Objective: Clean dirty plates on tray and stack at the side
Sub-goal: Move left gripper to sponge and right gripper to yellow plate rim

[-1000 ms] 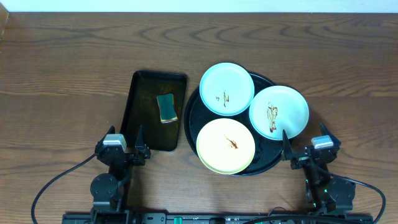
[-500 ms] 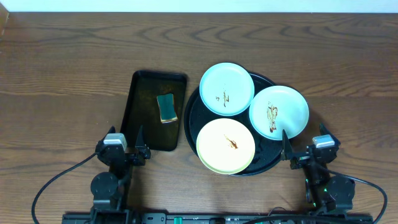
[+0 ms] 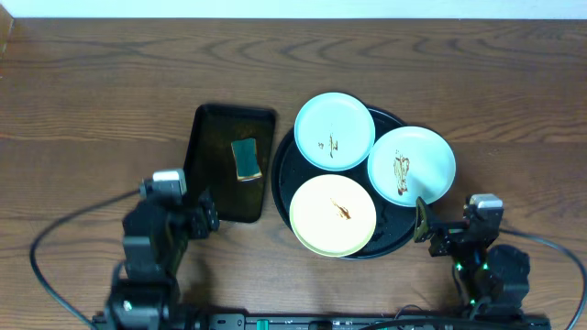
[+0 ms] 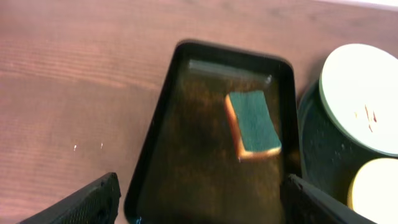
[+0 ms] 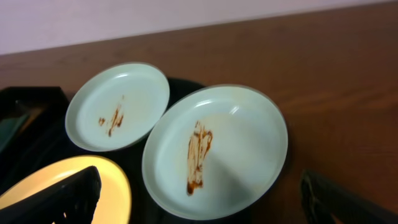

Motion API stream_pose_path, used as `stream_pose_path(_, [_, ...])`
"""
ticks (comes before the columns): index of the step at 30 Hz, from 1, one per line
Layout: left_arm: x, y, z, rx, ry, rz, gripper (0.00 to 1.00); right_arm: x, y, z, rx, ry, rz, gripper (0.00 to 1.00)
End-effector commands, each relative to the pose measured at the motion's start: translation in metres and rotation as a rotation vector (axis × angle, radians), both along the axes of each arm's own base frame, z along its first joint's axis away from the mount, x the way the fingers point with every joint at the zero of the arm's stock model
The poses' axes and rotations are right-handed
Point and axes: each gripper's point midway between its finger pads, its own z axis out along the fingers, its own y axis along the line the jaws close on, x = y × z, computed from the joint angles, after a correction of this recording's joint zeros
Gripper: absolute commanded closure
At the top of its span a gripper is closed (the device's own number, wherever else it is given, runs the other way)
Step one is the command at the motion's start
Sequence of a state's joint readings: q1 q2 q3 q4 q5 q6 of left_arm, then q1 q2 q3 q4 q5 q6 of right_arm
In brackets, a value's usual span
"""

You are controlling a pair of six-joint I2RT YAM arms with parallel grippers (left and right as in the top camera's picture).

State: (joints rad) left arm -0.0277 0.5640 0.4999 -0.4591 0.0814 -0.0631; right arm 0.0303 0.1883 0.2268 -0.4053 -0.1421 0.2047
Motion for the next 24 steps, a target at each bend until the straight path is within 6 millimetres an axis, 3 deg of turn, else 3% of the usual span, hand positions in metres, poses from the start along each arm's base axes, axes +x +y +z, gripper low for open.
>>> stream_pose_path(1, [0.013,-0.004,0.019,-0.016,0.087,-0.017,0.17,0.002,0.004,0.015,0.062,0.07,-0.006,0.01])
stream_pose_path(6, [0.021,-0.019,0.029,-0.075,0.303,-0.08,0.17,0.011,0.013,0.023,0.077,0.249,0.033,0.01])
stream_pose_path(10, [0.02,-0.015,0.035,-0.058,0.424,-0.058,0.18,0.014,0.02,0.026,0.094,0.43,0.06,0.01])
stream_pose_path(16, [0.017,-0.019,0.031,-0.075,0.47,-0.07,0.18,0.027,0.022,0.017,0.068,0.592,0.083,0.01])
stream_pose_path(19, [0.021,-0.022,0.034,-0.089,0.449,-0.085,0.18,0.028,0.044,0.014,0.136,0.614,0.204,0.01])
stream_pose_path(21, [0.026,-0.026,0.037,-0.103,0.424,-0.1,0.17,0.03,0.054,0.014,0.167,0.617,0.26,0.18])
stream_pose_path(24, [0.037,-0.031,0.043,-0.128,0.377,-0.115,0.17,0.027,0.057,0.003,0.164,0.672,0.265,0.22])
